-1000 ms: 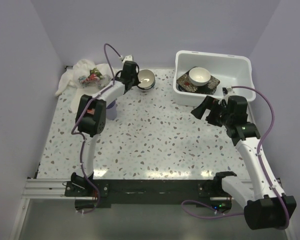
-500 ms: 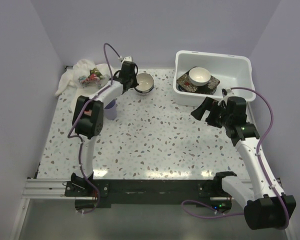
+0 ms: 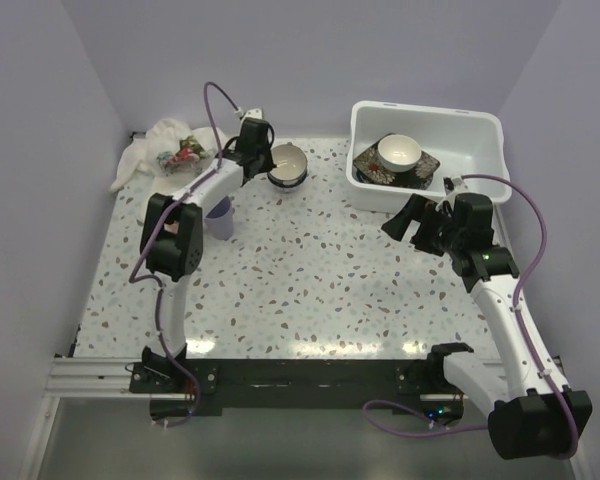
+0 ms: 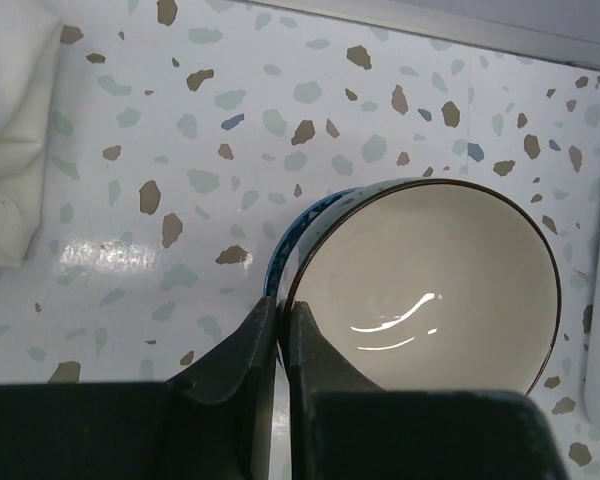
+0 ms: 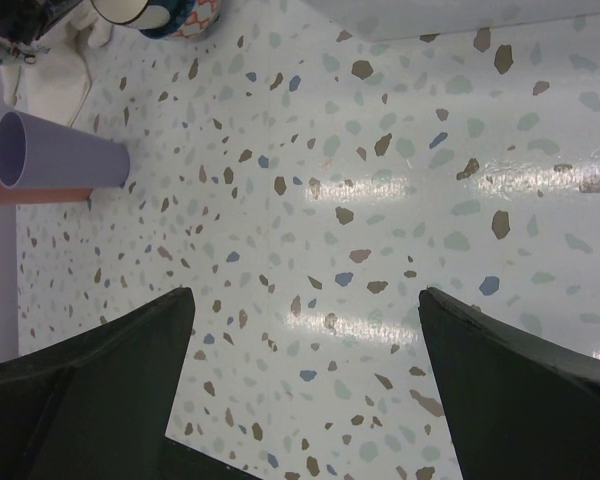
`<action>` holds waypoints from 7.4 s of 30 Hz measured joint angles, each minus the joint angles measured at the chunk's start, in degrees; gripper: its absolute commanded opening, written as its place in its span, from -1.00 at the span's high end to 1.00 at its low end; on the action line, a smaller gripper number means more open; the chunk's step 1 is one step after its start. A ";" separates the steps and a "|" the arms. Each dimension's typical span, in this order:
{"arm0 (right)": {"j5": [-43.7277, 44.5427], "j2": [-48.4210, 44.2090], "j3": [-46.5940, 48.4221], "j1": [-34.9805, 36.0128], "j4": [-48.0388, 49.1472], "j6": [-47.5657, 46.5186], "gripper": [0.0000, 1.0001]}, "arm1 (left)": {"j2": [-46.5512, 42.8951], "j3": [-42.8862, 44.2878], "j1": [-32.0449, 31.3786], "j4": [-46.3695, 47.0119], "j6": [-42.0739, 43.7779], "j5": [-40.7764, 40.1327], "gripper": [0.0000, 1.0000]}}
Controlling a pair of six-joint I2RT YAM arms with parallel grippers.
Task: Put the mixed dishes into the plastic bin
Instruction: Pick up the bowl from the bowl, then pass from the left arm to the right, then place the bowl in a plastic bin, then adjust the bowl in the plastic bin.
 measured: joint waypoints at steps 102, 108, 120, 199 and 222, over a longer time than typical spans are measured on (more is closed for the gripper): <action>30.32 51.34 59.08 6.38 -17.59 -5.42 1.00 | -78.58 -70.03 -27.82 19.39 22.10 -32.26 -0.78; 30.58 60.19 67.14 2.73 -18.56 -5.88 1.00 | -76.02 -70.03 -27.80 19.69 22.86 -32.41 -0.77; 31.45 65.88 70.01 -1.29 -18.53 -6.08 1.00 | -76.26 -70.05 -27.17 21.09 24.11 -32.09 -0.75; 19.74 71.14 70.27 -6.88 -13.55 1.09 1.00 | -73.29 -70.05 -25.66 20.57 24.04 -27.93 -0.71; 19.78 71.32 75.03 -6.88 -19.76 0.13 0.83 | -71.93 -69.88 -25.55 19.91 24.02 -26.84 -0.70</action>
